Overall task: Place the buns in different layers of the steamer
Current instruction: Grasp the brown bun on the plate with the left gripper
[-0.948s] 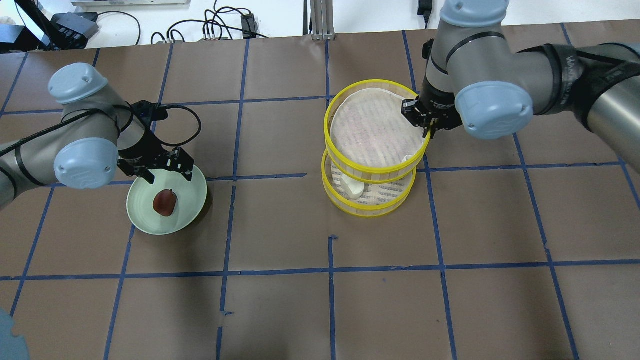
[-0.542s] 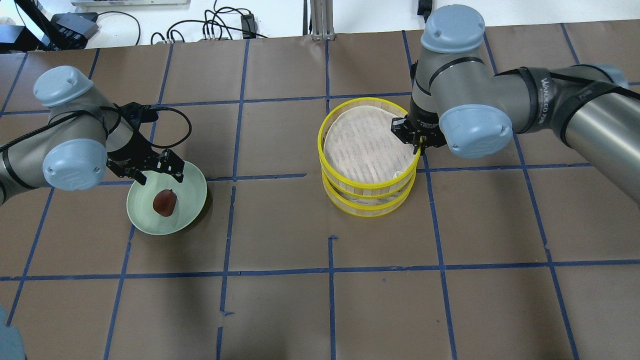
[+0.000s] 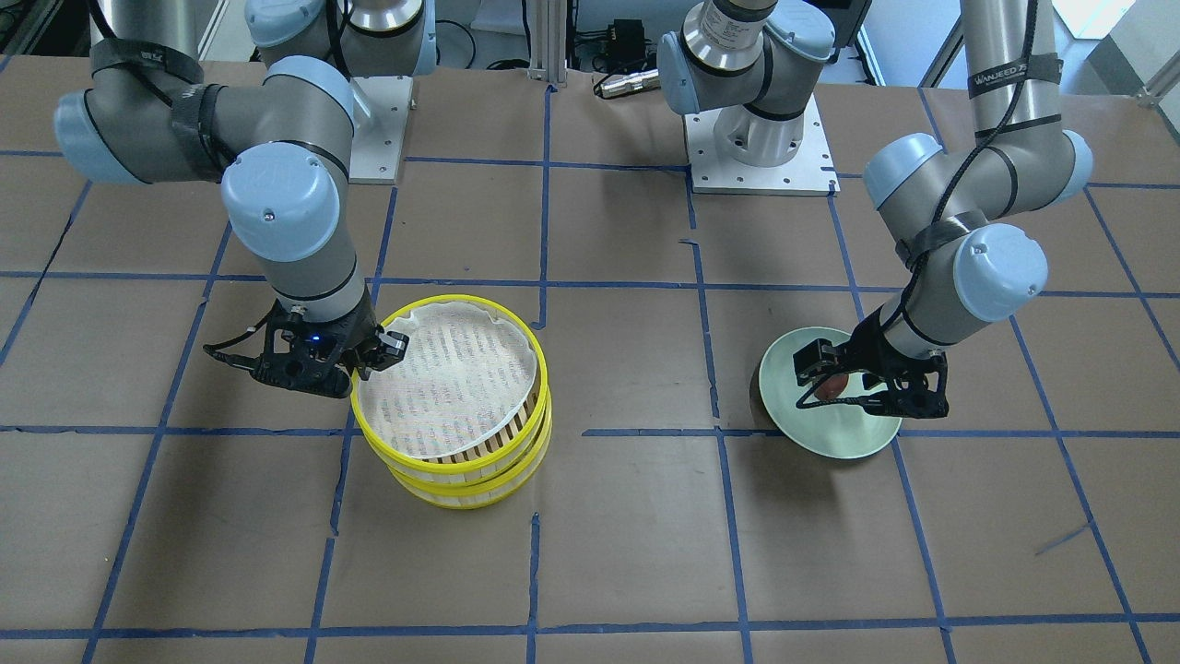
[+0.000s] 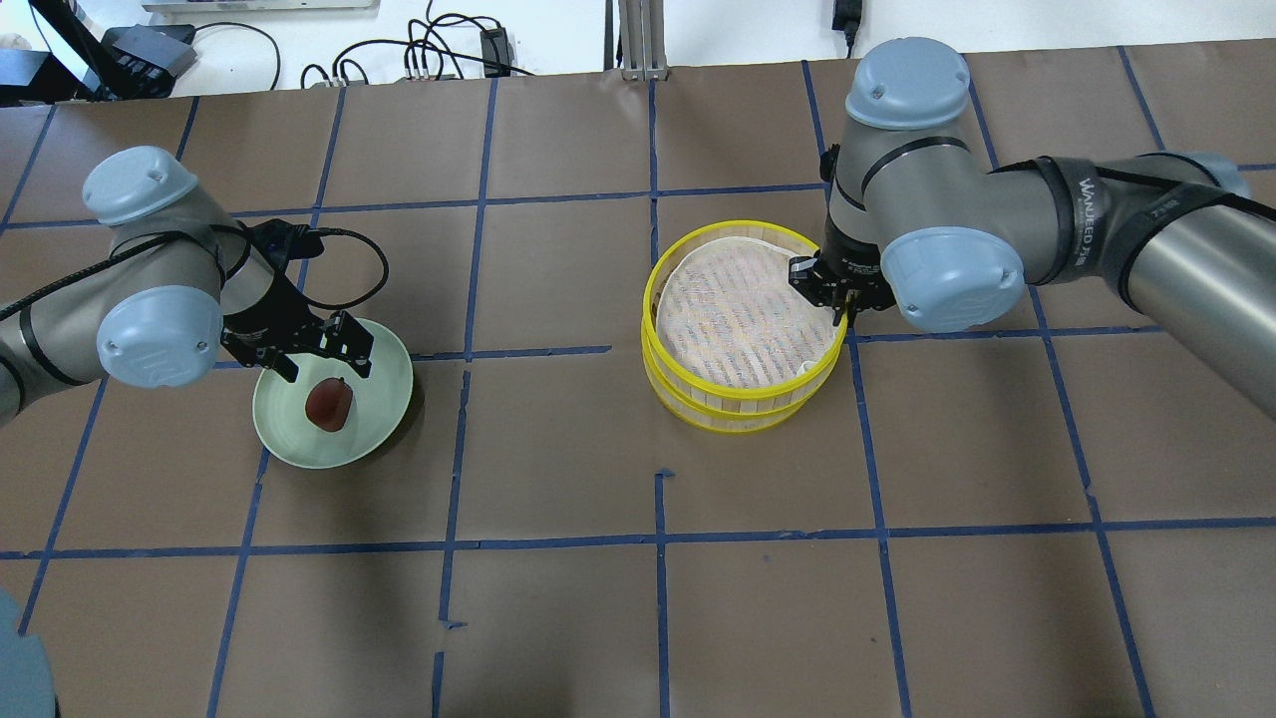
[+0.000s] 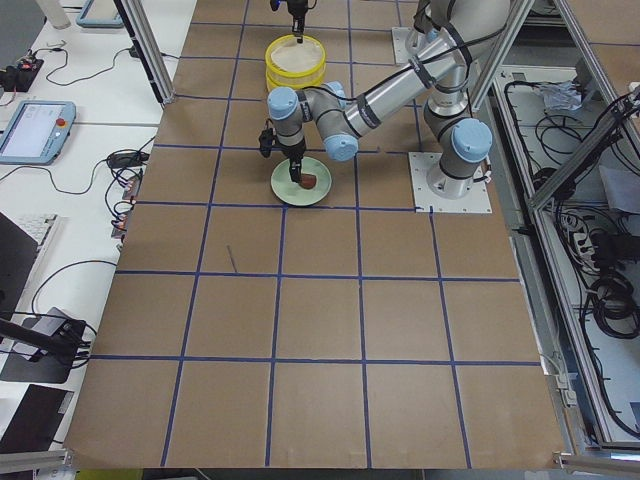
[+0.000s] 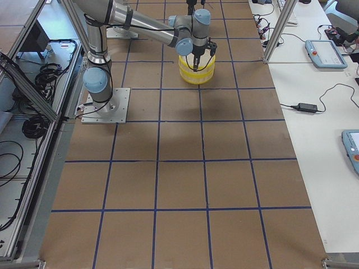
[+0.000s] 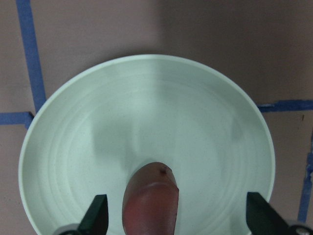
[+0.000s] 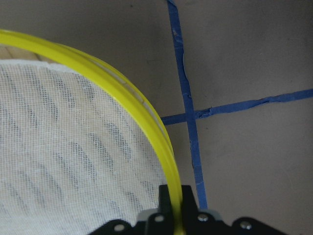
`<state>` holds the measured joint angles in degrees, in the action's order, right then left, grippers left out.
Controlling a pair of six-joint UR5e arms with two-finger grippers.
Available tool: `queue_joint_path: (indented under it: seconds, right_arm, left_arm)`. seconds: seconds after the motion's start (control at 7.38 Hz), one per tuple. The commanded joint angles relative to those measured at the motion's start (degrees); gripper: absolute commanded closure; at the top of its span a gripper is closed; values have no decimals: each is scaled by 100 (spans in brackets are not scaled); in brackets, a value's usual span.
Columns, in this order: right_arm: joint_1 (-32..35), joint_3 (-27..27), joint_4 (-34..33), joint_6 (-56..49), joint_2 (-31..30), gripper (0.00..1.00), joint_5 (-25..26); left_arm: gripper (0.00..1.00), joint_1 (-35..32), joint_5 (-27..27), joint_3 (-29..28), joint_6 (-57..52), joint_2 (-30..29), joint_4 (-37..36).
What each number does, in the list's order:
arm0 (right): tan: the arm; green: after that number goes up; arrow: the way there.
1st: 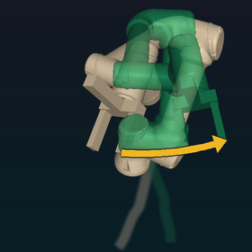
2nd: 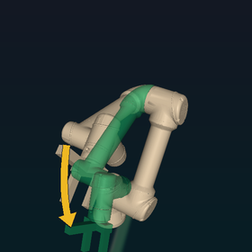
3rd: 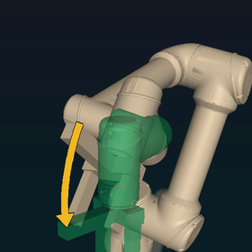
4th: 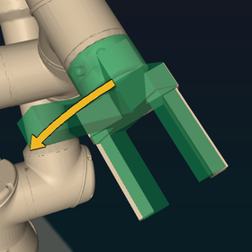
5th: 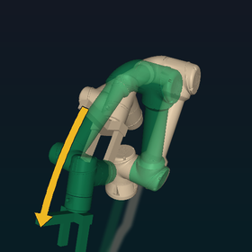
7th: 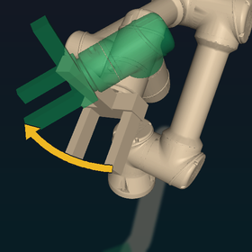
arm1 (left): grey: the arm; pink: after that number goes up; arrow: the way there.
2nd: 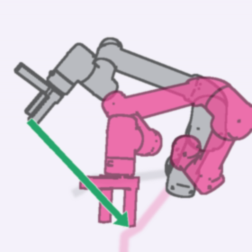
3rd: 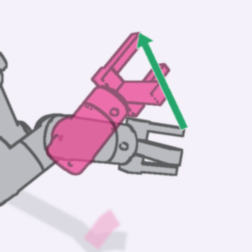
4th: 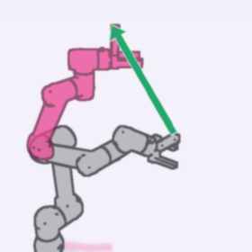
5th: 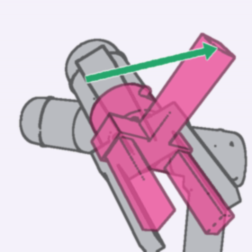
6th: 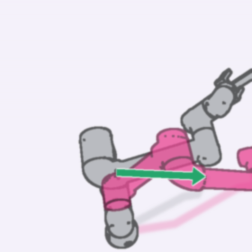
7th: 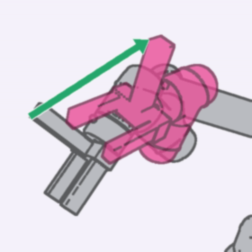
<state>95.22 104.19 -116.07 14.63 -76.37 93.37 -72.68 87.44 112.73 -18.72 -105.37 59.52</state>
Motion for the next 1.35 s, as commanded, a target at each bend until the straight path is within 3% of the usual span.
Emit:
queue_joint_path:
  seconds: [0.0, 0.54, 0.81, 0.95, 1.22]
  right_arm:
    - [-3, -30, -12, 31, 0, 91, -3]
    - [5, 5, -82, 58, -1, 91, -82]
    - [5, -12, -91, 49, 0, 91, -82]
    - [5, -13, -100, 49, 0, 91, -82]
    - [5, 5, -100, 40, 0, 91, -73]
  left_arm:
    - [2, -9, 10, 29, 9, -28, -1]
    - [6, -18, 239, 302, -35, -45, -10]
    - [20, -18, 247, 267, -70, -151, -10]
    - [31, -18, 256, 241, -87, -142, -10]
    - [75, -9, 361, 241, -88, -133, -10]
